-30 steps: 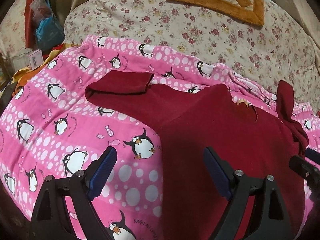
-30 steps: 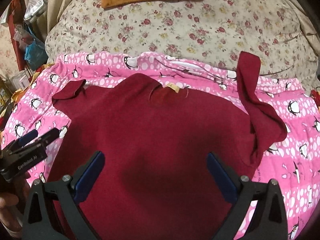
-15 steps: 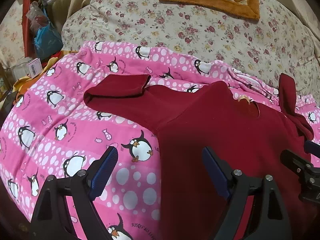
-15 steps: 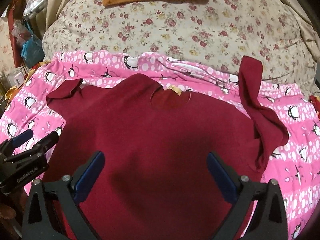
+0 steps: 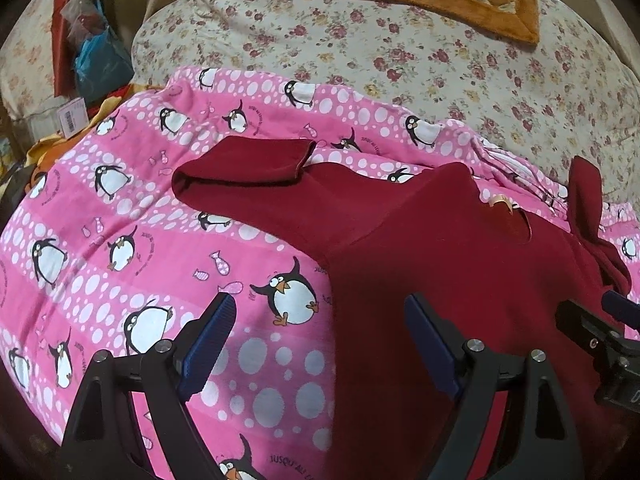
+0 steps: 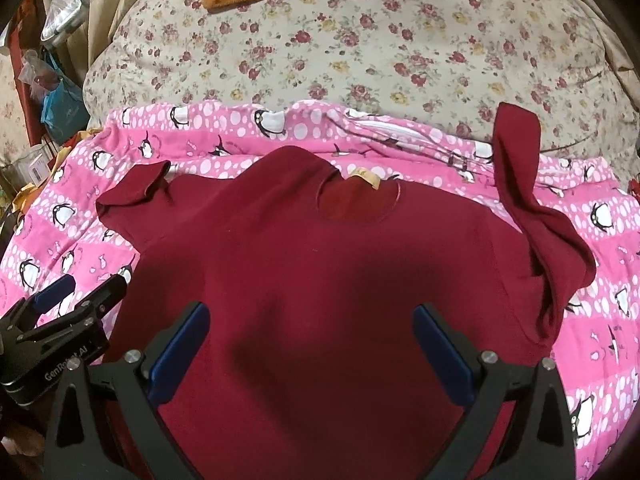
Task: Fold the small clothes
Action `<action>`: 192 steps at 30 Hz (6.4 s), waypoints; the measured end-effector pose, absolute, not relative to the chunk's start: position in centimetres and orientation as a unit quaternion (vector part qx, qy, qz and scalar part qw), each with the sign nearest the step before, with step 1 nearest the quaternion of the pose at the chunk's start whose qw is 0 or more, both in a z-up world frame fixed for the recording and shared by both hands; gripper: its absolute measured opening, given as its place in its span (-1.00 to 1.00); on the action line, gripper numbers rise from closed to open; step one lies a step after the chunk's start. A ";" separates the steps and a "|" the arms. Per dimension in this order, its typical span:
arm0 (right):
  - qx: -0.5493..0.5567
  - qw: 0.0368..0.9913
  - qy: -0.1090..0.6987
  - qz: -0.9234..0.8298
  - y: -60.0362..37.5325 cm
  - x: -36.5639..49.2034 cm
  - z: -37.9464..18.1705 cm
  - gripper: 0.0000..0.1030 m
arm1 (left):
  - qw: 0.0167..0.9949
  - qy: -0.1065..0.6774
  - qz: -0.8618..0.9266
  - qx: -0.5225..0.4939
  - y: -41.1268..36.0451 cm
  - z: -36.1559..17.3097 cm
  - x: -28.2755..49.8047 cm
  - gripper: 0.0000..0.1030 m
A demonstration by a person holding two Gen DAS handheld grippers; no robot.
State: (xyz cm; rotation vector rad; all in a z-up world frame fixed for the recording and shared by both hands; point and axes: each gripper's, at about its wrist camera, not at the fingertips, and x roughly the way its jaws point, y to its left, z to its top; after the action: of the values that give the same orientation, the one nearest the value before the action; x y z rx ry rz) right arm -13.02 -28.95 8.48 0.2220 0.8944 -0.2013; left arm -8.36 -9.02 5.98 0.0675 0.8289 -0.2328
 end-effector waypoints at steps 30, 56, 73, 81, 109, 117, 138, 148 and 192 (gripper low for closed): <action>0.125 0.877 0.448 -0.120 -30.1 -11.9 7.1 0.99 | 0.904 0.413 -0.104 0.033 -9.0 5.4 -7.1 0.33; 0.134 0.871 0.453 -0.137 -30.4 -11.8 6.3 0.99 | 0.900 0.418 -0.116 0.031 -9.5 5.2 -6.9 0.33; 0.147 0.864 0.461 -0.138 -30.6 -11.9 5.8 0.99 | 0.900 0.418 -0.115 0.034 -9.5 5.3 -6.8 0.33; 0.146 0.863 0.463 -0.137 -30.3 -11.7 5.4 0.99 | 0.900 0.420 -0.114 0.032 -9.6 5.2 -6.8 0.33; 0.159 0.860 0.471 -0.112 -30.1 -10.9 4.7 0.99 | 0.900 0.419 -0.112 0.036 -9.4 5.4 -6.2 0.33; 0.150 0.865 0.467 -0.106 -30.7 -11.2 4.9 0.99 | 0.903 0.418 -0.093 0.028 -8.9 5.7 -4.2 0.33; 0.154 0.866 0.474 -0.034 -32.9 -11.5 4.1 0.99 | 0.900 0.426 -0.048 0.082 -9.7 2.3 8.5 -0.24; 0.163 0.870 0.464 -0.032 -33.3 -11.6 4.0 0.99 | 0.907 0.415 -0.051 0.056 -9.8 3.2 8.5 -1.00; 0.258 0.853 0.447 -0.078 -46.3 -21.0 4.5 0.98 | 0.757 0.505 -0.414 -0.015 -29.6 6.5 -10.6 -0.80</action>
State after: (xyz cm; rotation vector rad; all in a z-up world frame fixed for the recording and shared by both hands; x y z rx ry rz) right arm -20.96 -46.28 4.53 0.5434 0.9402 -0.1639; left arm -10.57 -29.63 6.49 -0.0330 1.1016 -0.9020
